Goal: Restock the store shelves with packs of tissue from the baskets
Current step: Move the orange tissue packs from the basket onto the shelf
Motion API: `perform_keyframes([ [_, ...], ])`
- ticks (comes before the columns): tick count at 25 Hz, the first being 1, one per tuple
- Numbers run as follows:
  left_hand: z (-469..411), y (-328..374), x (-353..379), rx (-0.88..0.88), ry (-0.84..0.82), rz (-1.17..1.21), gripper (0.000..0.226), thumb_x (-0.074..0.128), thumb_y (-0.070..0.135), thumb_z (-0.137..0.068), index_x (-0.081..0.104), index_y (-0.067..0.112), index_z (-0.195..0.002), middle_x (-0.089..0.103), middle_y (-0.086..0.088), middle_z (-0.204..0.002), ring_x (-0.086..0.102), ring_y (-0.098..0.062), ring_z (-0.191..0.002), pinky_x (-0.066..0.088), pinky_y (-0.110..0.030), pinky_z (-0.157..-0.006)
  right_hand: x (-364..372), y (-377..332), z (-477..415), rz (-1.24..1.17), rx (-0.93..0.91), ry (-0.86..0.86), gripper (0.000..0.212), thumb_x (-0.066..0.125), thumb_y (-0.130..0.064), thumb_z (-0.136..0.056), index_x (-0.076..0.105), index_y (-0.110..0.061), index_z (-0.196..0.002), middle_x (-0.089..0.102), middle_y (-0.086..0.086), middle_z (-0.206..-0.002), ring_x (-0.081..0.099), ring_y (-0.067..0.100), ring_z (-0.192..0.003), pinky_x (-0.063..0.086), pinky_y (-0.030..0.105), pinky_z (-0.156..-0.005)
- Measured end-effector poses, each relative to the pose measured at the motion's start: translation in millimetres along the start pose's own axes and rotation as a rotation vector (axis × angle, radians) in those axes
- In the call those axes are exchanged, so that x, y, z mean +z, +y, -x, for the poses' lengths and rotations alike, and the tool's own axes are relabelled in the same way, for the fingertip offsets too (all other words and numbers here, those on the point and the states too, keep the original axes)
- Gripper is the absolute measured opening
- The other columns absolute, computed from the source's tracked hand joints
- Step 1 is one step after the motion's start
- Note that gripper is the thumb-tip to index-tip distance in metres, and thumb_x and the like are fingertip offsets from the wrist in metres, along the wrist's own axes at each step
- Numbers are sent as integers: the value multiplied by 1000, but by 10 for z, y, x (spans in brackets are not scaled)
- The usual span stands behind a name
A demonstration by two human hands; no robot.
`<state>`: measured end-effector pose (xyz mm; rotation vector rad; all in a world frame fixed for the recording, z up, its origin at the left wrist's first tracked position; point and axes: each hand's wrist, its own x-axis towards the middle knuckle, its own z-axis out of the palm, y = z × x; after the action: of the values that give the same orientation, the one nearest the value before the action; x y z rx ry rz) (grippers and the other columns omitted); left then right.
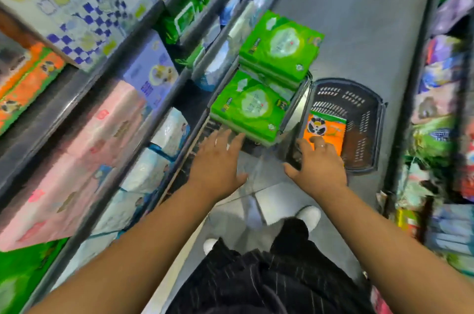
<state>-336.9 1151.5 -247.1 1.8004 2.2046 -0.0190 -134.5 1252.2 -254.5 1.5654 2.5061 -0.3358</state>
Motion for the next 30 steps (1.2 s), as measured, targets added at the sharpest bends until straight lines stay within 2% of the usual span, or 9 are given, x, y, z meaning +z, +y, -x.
perform_keyframes([
  [4, -680, 840, 151, 120, -60, -54, 88, 57, 58, -81, 18, 21, -151, 32, -11, -150, 27, -33, -138, 20, -44, -115, -18, 936, -171, -24, 75, -49, 70, 62, -56, -81, 47, -17, -137, 48, 16, -133, 47, 39, -113, 43, 46, -91],
  [8, -1336, 1714, 386, 169, -153, -30, 84, 56, 54, -84, 17, 21, -151, 33, -9, -149, 28, -29, -136, 23, -41, -113, 22, 1846, -417, -70, 116, -181, 70, 53, -58, -86, 33, -25, -144, 38, 11, -141, 40, 34, -123, 39, 42, -100],
  [10, -1639, 2007, 521, 197, -175, -8, 83, 56, 54, -84, 20, 21, -151, 36, -8, -147, 31, -27, -134, 26, -38, -111, 68, 2226, -573, -46, 110, -234, 70, 51, -60, -87, 31, -24, -144, 37, 11, -140, 40, 33, -122, 39, 41, -101],
  [17, -2541, 2415, 894, 91, -250, 153, 83, 61, 46, -84, 22, 15, -150, 39, -11, -144, 33, -27, -133, 22, -35, -114, 233, 2962, -1397, -28, 143, -318, 70, 52, -59, -86, 32, -24, -143, 38, 11, -140, 42, 34, -121, 41, 42, -99],
  [21, -3248, 2485, 1235, 13, -345, 266, 81, 64, 45, -84, 24, 19, -149, 40, -8, -143, 39, -26, -131, 34, -37, -108, 482, 3227, -2092, -38, 180, -349, 69, 53, -57, -86, 32, -25, -143, 40, 11, -137, 43, 35, -119, 42, 42, -97],
  [24, -3783, 2564, 1761, -3, -448, 328, 80, 64, 44, -84, 26, 17, -148, 42, -11, -141, 41, -29, -129, 36, -39, -107, 878, 3473, -2677, -53, 205, -362, 69, 57, -56, -84, 34, -23, -141, 40, 13, -134, 44, 37, -116, 43, 44, -94],
  [30, -4605, 2692, 3182, -232, -493, 503, 78, 64, 41, -86, 24, 18, -149, 38, -12, -144, 39, -34, -130, 37, -46, -105, 2080, 3944, -3963, -11, 162, -383, 75, 64, -52, -81, 36, -19, -141, 41, 18, -134, 44, 42, -118, 44, 48, -91],
])
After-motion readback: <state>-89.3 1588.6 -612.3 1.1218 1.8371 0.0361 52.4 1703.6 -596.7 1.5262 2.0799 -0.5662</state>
